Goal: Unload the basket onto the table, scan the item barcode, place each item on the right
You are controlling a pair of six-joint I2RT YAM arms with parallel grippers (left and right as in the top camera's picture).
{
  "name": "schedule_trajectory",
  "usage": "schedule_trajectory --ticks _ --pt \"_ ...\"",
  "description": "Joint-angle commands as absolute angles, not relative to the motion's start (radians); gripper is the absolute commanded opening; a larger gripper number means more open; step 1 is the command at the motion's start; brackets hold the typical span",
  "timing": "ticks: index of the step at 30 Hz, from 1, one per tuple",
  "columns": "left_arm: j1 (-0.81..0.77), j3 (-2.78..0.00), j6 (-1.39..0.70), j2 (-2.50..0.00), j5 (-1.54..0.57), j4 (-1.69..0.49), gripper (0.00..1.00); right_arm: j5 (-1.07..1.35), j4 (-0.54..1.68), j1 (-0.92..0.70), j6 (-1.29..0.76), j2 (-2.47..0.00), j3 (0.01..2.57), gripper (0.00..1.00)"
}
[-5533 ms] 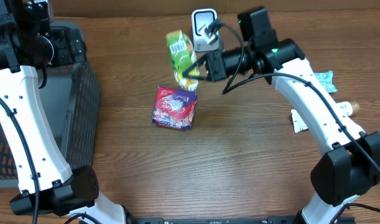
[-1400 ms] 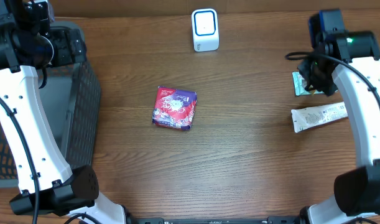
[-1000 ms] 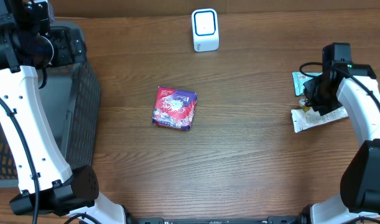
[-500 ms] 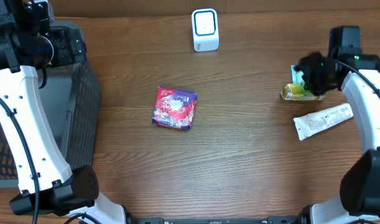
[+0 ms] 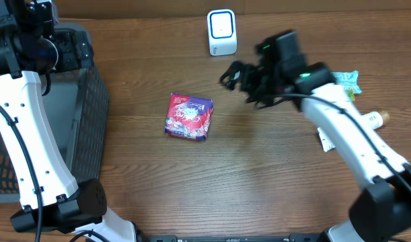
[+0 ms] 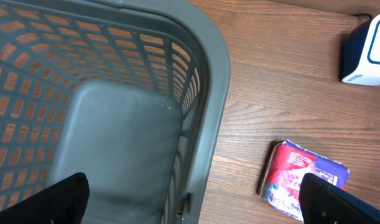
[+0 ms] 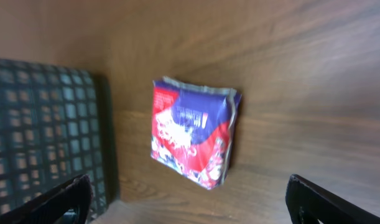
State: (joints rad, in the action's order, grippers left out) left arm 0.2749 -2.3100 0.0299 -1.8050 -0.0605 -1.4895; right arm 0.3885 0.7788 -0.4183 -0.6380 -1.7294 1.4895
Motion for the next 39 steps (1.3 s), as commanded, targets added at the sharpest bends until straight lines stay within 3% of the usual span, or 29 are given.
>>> schedule_trajectory --ticks 1,10,39 --pt "0.268 -2.312 0.045 -1.799 -0.068 -1.488 0.99 0.324 0.777 -0.472 -0.725 -1.81 1.496 1.0" --pt "0.268 -2.312 0.045 -1.799 -0.068 -1.488 1.0 0.297 0.739 -0.558 -0.681 -1.963 1.495 1.0" --pt "0.268 -2.312 0.045 -1.799 -0.068 -1.488 0.99 0.262 0.572 -0.668 -0.657 -2.088 1.493 0.98"
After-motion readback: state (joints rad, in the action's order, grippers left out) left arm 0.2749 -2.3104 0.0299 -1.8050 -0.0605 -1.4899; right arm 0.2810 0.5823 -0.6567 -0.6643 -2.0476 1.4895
